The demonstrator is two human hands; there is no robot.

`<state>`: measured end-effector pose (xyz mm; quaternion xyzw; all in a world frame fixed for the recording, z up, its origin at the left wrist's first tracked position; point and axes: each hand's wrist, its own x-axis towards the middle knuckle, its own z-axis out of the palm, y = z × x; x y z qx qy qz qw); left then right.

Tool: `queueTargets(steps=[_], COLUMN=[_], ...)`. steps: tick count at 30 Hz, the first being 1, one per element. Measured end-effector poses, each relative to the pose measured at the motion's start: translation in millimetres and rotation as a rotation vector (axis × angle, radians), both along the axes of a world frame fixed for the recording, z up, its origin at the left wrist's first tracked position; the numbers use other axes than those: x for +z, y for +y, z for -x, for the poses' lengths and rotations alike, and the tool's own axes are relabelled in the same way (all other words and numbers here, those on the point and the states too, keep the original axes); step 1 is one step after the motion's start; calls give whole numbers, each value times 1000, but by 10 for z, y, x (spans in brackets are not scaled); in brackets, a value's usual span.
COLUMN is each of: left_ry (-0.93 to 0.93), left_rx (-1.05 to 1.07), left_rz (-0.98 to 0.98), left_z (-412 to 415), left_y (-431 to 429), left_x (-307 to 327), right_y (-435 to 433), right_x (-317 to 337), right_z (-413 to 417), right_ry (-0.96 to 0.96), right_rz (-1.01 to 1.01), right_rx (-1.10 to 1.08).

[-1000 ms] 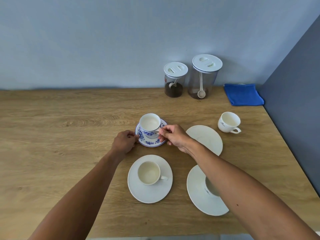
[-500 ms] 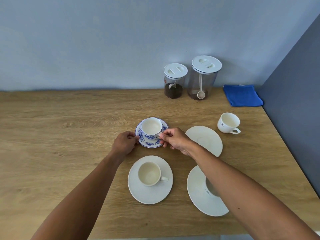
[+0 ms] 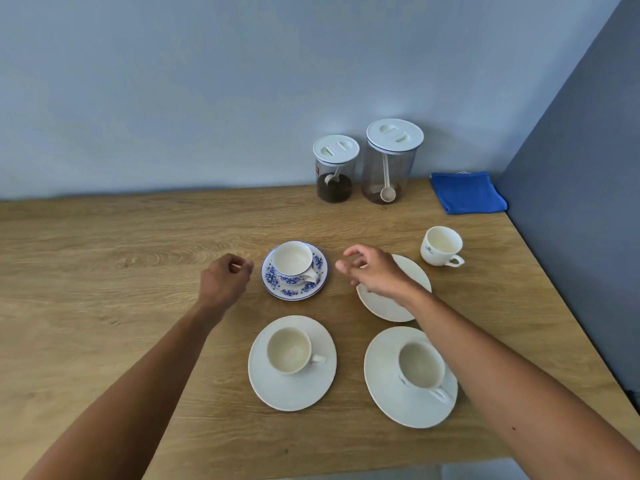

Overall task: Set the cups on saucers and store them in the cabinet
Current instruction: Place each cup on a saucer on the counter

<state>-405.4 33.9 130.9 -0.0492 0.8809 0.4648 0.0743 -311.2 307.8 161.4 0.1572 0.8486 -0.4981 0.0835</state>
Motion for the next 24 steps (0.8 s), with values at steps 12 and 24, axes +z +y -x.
queueTargets(steps=[12,24], left_ry=[120,-49], left_rx=[-437,-533], left_rz=[57,390], left_z=[-96,-399], left_y=[1492,1956], left_x=[525,-86], right_y=[1225,1400], right_x=[-30,-176], right_z=[-843,-818], right_ry=[54,59], right_rz=[-62,-32], right_rx=[-463,-597])
